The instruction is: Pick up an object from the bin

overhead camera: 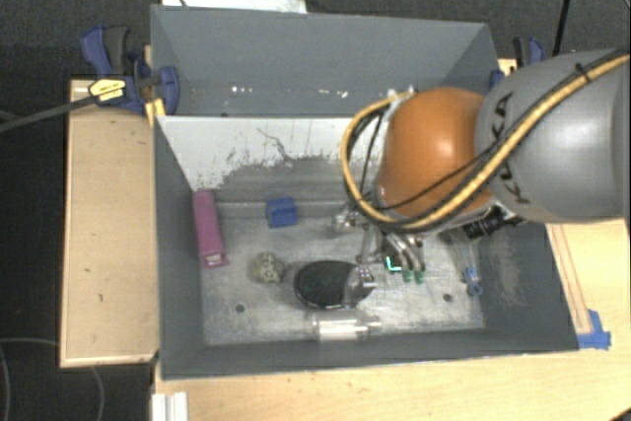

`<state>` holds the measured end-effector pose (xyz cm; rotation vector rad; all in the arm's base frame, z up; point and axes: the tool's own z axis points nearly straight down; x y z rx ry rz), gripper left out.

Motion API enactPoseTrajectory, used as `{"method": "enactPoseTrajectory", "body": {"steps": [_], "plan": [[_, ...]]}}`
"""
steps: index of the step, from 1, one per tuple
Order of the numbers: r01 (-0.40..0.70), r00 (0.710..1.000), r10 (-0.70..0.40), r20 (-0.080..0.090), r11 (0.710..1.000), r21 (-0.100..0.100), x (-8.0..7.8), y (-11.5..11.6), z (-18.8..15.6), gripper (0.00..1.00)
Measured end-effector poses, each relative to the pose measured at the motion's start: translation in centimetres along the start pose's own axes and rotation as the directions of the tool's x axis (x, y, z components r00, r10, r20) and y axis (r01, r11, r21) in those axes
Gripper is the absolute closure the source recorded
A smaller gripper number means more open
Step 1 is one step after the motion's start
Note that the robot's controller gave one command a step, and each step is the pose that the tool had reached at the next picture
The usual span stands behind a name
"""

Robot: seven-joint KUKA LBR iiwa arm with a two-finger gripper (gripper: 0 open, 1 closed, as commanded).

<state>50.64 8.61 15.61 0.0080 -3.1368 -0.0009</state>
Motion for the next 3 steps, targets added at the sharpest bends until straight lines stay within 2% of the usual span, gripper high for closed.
{"method": "enactPoseTrajectory", "body": {"steps": [1, 2, 3], "plan": [[0.185, 0.982, -0.185, 0.031, 0.983, 0.001, 0.9, 1.5, 6.1, 0.00], [0.182, 0.983, -0.182, 0.027, 0.983, -0.001, 1.0, 1.5, 6.3, 1.00], [0.225, 0.974, -0.225, 0.015, 0.974, 0.002, 0.2, 1.7, -8.5, 1.00]]}}
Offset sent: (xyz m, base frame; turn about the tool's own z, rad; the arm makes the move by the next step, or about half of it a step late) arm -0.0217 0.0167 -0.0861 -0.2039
